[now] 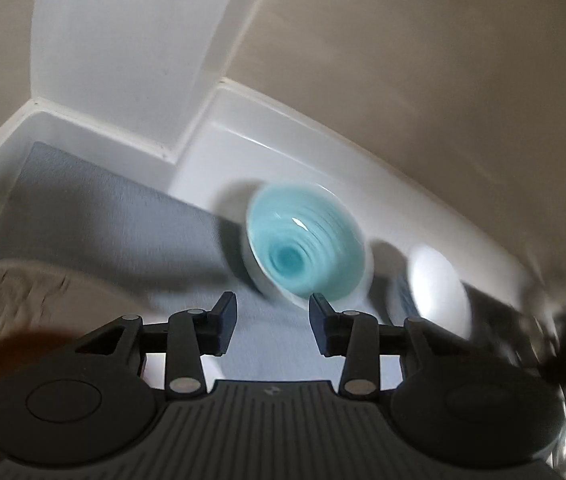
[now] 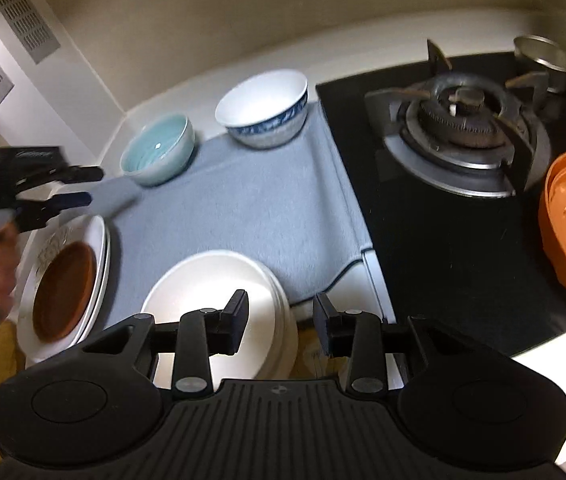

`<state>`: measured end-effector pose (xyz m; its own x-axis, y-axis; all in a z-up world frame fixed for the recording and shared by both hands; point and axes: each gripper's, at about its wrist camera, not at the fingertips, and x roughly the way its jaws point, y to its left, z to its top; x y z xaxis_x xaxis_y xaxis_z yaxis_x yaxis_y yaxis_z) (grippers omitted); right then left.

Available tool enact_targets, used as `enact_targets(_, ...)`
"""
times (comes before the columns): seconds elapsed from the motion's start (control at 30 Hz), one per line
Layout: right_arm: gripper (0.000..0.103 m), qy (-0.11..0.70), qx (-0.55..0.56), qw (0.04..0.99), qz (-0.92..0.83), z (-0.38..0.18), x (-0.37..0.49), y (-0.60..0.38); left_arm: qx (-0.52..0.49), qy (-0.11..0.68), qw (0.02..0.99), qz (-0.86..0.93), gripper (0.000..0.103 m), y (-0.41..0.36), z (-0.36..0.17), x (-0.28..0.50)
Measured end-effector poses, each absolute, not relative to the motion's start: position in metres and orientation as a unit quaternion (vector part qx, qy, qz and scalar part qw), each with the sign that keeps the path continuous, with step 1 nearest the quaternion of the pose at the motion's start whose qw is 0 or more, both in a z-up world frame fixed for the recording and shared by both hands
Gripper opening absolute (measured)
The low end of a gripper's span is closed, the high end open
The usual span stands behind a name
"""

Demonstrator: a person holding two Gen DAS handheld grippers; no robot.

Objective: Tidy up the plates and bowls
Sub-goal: 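Move the left gripper to the teal swirl bowl rim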

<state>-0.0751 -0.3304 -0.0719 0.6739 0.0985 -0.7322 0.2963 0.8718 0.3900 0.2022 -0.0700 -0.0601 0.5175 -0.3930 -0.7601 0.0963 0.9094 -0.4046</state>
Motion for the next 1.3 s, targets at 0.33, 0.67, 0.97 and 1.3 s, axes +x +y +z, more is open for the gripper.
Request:
enact_targets(0.33,0.039,0.381,0.271,0.88,-0.086,-0.066,-0.084,-0.327,-0.145,0.508,0.841,-0.12,0.025,-0.096,-0.096,0.249)
enact_targets(0.67,0.039,0.38,0.264,0.884,-0.067,-0.061,-0.052,-0.333,-0.093,0.537,0.816,-0.193,0.021,-0.095,-0.084,0.22)
enact_targets(0.97,0.038,0.391,0.26,0.883,-0.03,-0.063,0.021,-0.332,-0.031,0.556,0.781,-0.283,0.021,-0.106,-0.09,0.18)
enact_targets(1.3,0.037,0.432,0.261,0.863,-0.026,-0.087,0.07,-0.322,0.004,0.523,0.813,-0.258,0.025,-0.116,-0.078,0.179)
